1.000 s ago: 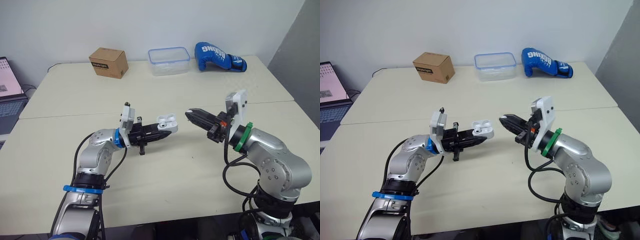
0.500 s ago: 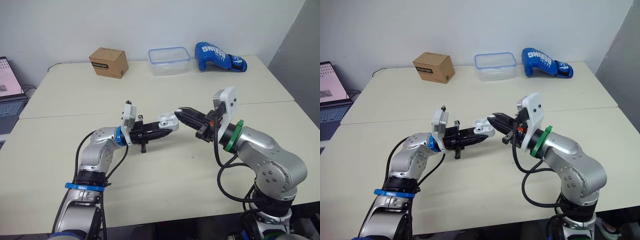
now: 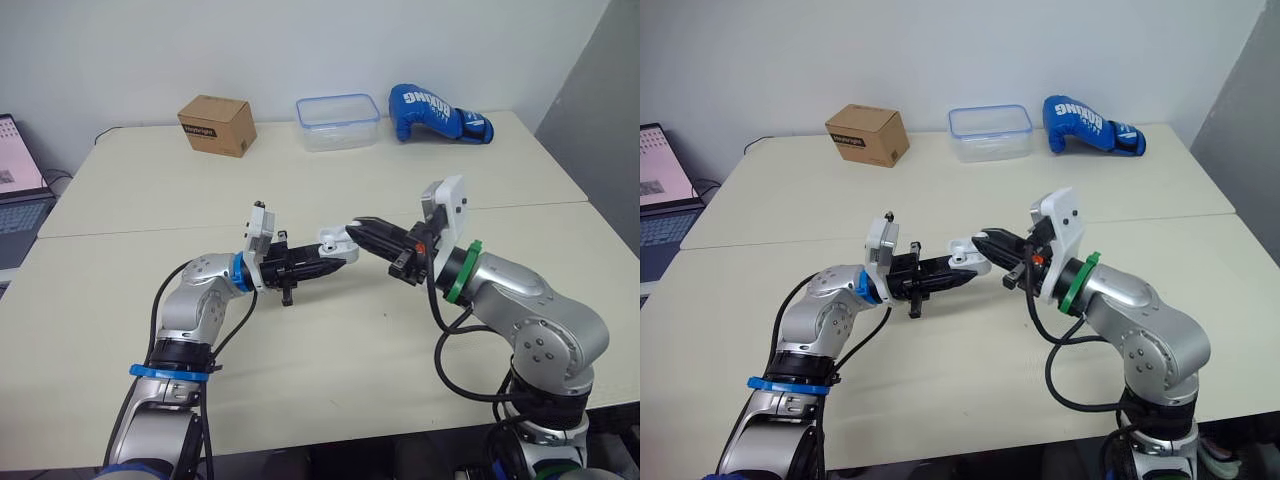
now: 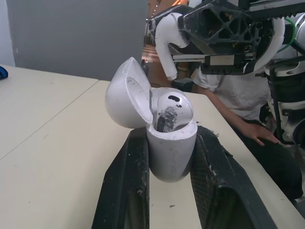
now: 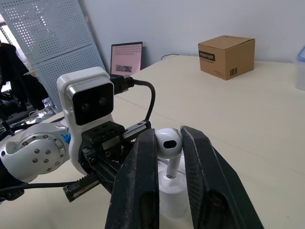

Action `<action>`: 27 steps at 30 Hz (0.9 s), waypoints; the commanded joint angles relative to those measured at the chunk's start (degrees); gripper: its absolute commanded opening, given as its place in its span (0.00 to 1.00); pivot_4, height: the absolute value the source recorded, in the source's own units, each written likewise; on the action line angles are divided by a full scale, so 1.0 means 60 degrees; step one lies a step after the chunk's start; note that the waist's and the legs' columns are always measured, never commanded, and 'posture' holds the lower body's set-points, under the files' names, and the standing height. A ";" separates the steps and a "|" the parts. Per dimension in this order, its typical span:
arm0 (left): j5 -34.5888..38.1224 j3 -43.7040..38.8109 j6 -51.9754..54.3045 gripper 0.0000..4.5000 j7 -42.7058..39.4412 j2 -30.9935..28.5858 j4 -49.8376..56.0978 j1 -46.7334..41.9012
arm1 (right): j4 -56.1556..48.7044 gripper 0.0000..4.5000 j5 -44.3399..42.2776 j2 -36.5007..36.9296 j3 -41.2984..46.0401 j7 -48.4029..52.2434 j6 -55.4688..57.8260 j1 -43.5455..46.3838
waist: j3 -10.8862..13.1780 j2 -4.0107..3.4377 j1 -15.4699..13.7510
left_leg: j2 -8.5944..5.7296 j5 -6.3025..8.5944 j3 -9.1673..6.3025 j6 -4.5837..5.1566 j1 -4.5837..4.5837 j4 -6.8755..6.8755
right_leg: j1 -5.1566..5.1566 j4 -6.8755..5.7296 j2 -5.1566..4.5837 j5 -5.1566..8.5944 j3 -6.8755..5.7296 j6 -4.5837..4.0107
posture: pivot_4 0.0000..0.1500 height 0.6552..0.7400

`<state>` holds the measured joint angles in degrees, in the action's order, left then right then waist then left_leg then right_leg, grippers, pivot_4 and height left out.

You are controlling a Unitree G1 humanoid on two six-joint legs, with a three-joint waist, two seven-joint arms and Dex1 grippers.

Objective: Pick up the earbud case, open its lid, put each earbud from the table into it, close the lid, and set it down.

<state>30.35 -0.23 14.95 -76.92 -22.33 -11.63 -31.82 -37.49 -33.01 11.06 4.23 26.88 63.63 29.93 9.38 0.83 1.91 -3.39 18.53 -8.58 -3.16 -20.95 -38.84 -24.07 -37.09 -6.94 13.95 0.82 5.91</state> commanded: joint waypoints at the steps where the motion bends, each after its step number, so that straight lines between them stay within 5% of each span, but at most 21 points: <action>1: 0.0214 -0.0024 0.0116 0.17 0.0017 -0.0038 0.0417 -0.0131 | -0.0048 0.08 -0.0293 0.0125 -0.0096 -0.0123 -0.0195 0.0141 | 0.0000 0.0000 0.0000 | 0.0000 0.0000 -0.0001 0.0000 0.0000 0.0000 | 0.0000 0.0000 0.0000 0.0000 0.0000 0.0000 | 1.00 0.89; 27: 0.0663 -0.0298 0.0671 0.17 0.0506 0.0110 0.0981 -0.0310 | -0.0144 0.08 0.0833 0.1923 -0.2174 -0.0456 -0.1442 0.0160 | 0.0000 0.0001 -0.0005 | 0.0000 0.0000 0.0003 0.0000 -0.0001 0.0000 | 0.0001 0.0004 0.0000 0.0000 0.0001 0.0000 | 1.00 0.89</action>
<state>31.44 -0.38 19.66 -73.80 -22.26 -9.54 -31.83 -37.49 -28.49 22.15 -7.12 24.18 54.94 30.55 9.38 0.84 1.89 -3.39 18.53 -8.56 -3.16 -20.95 -38.84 -24.06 -37.06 -6.94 13.95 0.81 5.91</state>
